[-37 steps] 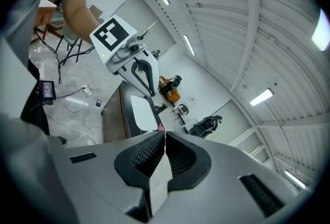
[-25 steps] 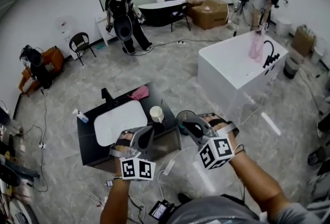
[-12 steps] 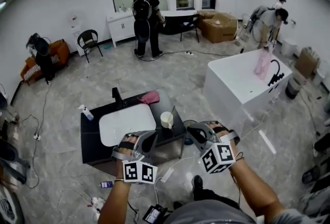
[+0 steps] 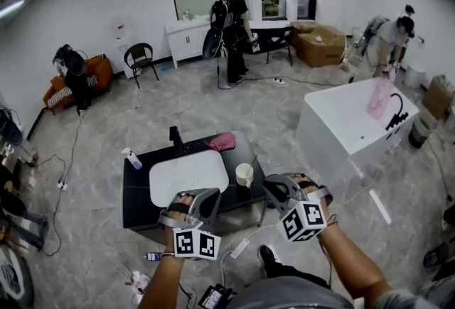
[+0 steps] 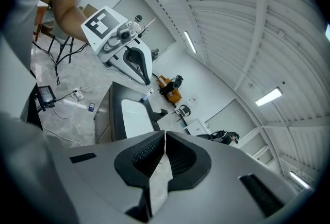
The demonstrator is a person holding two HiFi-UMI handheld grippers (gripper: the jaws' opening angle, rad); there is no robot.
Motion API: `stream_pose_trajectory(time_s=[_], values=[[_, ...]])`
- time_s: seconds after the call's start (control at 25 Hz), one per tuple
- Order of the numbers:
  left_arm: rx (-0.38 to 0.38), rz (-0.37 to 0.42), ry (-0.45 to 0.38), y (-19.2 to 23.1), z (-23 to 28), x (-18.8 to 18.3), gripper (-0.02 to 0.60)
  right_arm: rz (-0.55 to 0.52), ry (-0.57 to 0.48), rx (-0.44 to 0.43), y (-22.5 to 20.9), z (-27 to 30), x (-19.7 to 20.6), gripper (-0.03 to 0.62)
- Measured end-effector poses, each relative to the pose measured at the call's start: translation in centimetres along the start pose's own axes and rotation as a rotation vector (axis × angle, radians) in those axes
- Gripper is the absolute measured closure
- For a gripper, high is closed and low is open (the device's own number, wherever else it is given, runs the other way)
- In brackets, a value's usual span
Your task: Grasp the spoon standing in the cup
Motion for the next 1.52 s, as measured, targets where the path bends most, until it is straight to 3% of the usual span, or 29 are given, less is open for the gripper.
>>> stream_pose_trajectory(time_s=[0.64,1.52], values=[[0.058,-0.048,0.055,-0.6,6.6,2.0,0.580,0.107,-0.026,-0.077,-1.2,7.1,5.3,0.560],[0.173,-0.152,0.157,-2.6,15.8,6.6,0.580,0.360,0.069,-0.240,-0.2,18.8,16.0,0.537]])
Point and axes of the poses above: the fingertips, and each gripper's own axes: z forward along the fingers, y to its left, x out of its underside, the point moved 8 cm from there along -z, backward along the fingers, and after that the axes turned 1 degree about -x, right-handed, at the moved point
